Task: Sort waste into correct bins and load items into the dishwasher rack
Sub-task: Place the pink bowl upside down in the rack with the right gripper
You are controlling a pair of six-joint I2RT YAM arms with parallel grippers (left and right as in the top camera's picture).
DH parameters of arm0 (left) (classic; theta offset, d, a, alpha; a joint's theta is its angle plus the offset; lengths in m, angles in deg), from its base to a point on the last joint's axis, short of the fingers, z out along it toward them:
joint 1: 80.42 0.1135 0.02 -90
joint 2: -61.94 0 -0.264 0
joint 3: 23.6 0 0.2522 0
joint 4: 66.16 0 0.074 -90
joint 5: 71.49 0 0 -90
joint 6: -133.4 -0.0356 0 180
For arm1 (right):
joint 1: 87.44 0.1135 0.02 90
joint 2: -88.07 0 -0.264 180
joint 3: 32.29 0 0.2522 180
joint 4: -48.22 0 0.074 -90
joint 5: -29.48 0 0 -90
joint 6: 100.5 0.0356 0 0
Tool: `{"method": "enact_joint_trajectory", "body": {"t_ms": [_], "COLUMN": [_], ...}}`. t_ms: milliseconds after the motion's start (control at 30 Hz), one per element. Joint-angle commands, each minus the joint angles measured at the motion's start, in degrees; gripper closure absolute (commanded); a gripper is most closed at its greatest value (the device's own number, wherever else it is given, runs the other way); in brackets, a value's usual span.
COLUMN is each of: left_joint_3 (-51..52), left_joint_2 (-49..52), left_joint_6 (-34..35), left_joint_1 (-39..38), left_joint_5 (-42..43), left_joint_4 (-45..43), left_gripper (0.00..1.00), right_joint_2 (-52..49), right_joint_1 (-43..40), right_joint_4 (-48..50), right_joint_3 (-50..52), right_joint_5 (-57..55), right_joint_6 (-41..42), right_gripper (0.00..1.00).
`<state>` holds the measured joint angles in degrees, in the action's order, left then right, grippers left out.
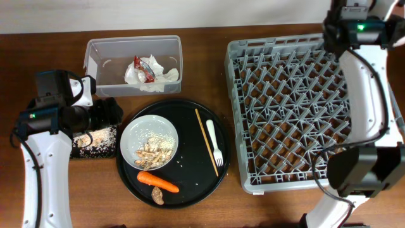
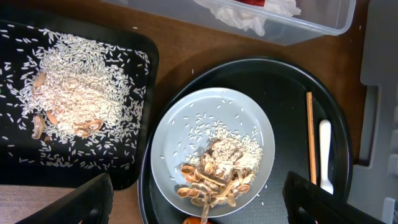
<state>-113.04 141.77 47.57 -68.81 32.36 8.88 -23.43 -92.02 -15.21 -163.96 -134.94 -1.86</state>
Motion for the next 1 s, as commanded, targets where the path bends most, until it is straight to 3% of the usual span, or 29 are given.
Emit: {"method": "enact_joint_trajectory", "body": {"t_ms": [0,67,400,533,700,967], "left_joint_3": [-0.3,-0.3,-0.3,-0.3,-0.3,-0.3], "left_joint_2": [0.0,0.0,0.0,0.0,0.0,0.0], "left_joint_6": [0.6,0.6,0.6,0.6,0.6,0.6], "left_joint_1": [0.2,0.2,0.2,0.2,0.2,0.2], "left_joint_5": [-0.2,-0.2,-0.2,-0.1,0.3,0.3], "left_joint_4": [0.1,0.1,0.4,0.5,0.5,0.5], "left_gripper": [0.13,0.13,0.13,0.13,0.13,0.13], "right_joint_2": [-2.2,-3.7,-8.2,-8.2,-8.2,-8.2], "right_joint_1": [-4.7,-6.8,-8.3,-8.3,-8.3,-6.3], "right_joint_4": [-0.8,-0.8,14.3,18.1,28.8,28.9], "right_joint_3": [-0.3,1.9,21.4,24.2,24.2,28.6], "right_joint_5": [5.1,9.8,10.0,9.9,7.3,7.3], "right_joint_6": [1.5,3.6,3.7,3.6,-8.8,-9.2], "right_gripper": [0.96,0.96,0.96,0.96,0.96,0.96]}}
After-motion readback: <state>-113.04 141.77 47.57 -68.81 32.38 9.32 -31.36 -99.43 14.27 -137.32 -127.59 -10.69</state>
